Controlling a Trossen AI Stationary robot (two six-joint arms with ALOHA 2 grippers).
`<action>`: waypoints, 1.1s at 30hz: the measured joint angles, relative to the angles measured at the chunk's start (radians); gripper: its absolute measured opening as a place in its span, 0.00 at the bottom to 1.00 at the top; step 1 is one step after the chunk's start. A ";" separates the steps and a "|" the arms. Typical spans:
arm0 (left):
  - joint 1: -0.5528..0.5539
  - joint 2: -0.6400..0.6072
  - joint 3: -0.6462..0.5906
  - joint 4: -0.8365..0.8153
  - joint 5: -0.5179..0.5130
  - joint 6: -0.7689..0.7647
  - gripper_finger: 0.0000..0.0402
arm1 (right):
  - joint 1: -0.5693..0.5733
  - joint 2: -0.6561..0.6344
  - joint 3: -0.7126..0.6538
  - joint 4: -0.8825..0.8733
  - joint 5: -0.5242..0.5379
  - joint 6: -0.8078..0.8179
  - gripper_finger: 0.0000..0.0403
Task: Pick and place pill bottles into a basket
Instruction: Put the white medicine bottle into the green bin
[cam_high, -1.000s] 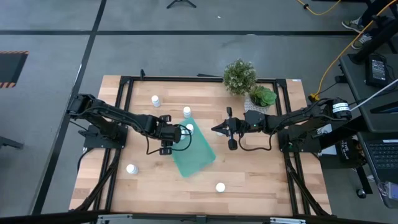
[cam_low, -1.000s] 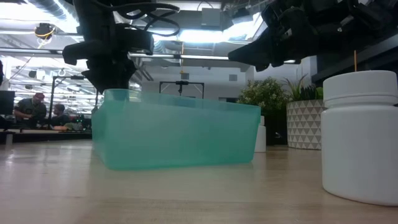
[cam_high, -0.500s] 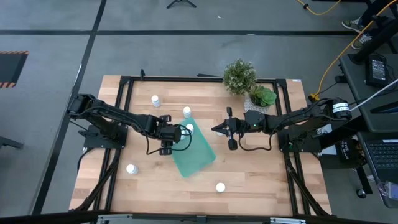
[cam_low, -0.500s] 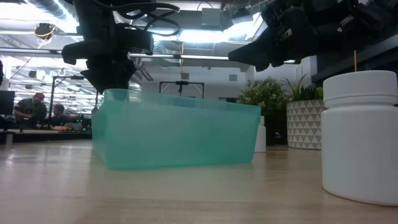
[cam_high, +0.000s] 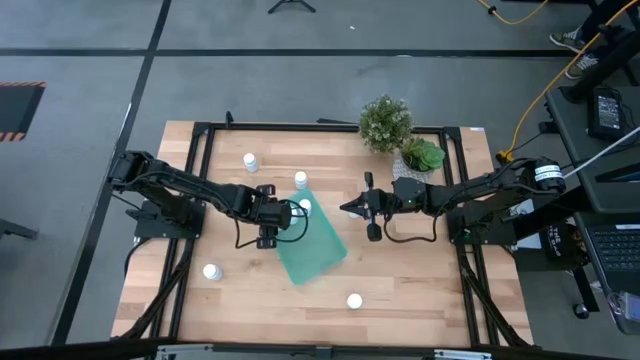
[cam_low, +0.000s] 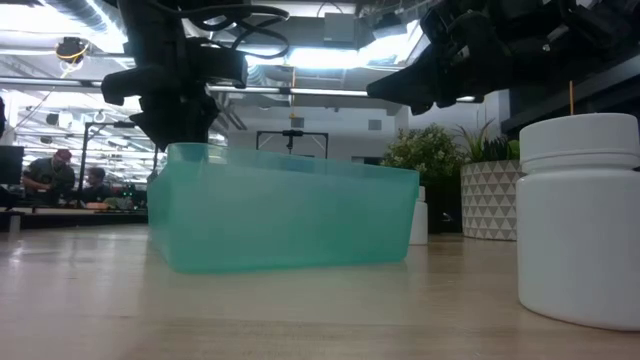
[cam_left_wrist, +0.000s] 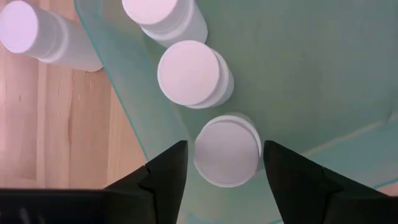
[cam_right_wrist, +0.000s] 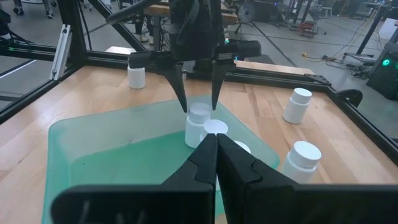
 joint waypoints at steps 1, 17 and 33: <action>0.000 0.000 0.000 0.000 -0.003 0.000 0.51 | 0.000 0.000 0.000 0.000 0.000 0.000 0.03; 0.000 -0.011 0.065 -0.071 0.028 0.018 0.52 | 0.000 0.000 0.000 0.000 0.000 0.000 0.03; -0.009 -0.226 0.071 -0.224 0.066 -0.045 0.51 | 0.000 0.001 0.000 -0.027 0.006 0.000 0.03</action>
